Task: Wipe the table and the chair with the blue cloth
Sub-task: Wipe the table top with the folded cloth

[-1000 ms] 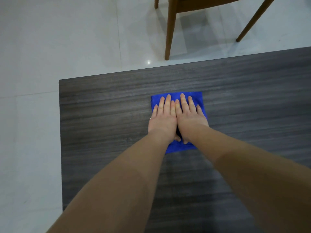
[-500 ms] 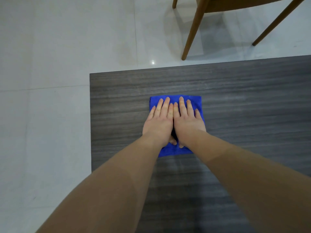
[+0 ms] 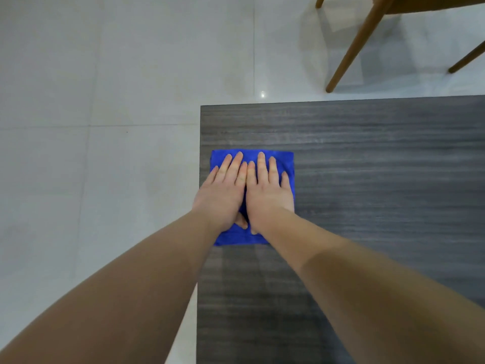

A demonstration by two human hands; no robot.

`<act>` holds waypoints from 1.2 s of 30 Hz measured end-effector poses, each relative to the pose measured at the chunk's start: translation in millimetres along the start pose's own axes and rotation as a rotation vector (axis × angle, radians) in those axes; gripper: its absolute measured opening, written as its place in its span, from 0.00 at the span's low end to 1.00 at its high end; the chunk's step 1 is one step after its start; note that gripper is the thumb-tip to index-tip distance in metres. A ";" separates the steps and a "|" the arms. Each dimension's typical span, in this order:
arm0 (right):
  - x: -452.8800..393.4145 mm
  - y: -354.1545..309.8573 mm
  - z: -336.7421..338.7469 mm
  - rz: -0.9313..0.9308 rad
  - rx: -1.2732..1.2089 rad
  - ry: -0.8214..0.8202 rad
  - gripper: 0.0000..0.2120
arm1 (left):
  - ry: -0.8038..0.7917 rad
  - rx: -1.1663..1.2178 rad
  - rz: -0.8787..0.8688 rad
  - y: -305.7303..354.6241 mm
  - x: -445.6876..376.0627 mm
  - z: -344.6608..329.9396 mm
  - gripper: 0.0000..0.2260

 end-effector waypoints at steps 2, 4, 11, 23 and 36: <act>-4.7 -16.9 1.8 0.004 -0.004 0.002 0.59 | -0.011 -0.010 0.013 -15.9 4.9 -1.4 0.54; -9.3 -28.1 3.6 -0.003 -0.005 0.000 0.59 | -0.018 -0.018 0.019 -26.5 6.2 -0.5 0.53; -19.9 -32.6 12.5 -0.013 -0.016 -0.017 0.59 | -0.017 -0.054 0.013 -36.9 -1.7 8.4 0.52; -68.1 -35.0 56.0 -0.015 -0.043 0.025 0.67 | -0.067 -0.043 0.028 -72.6 -48.5 47.1 0.65; -59.6 28.8 48.9 0.068 0.005 0.077 0.71 | -0.091 -0.029 0.097 -12.2 -60.2 54.5 0.64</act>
Point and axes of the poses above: each hand's wrist, its own x-axis away from the middle knuckle, its own z-axis out of the back of the hand, y = z × x, the point moved 4 cm from there along -x, towards the middle knuckle, and after that the axes turned 7 degrees about -y, right-handed, at the moved point
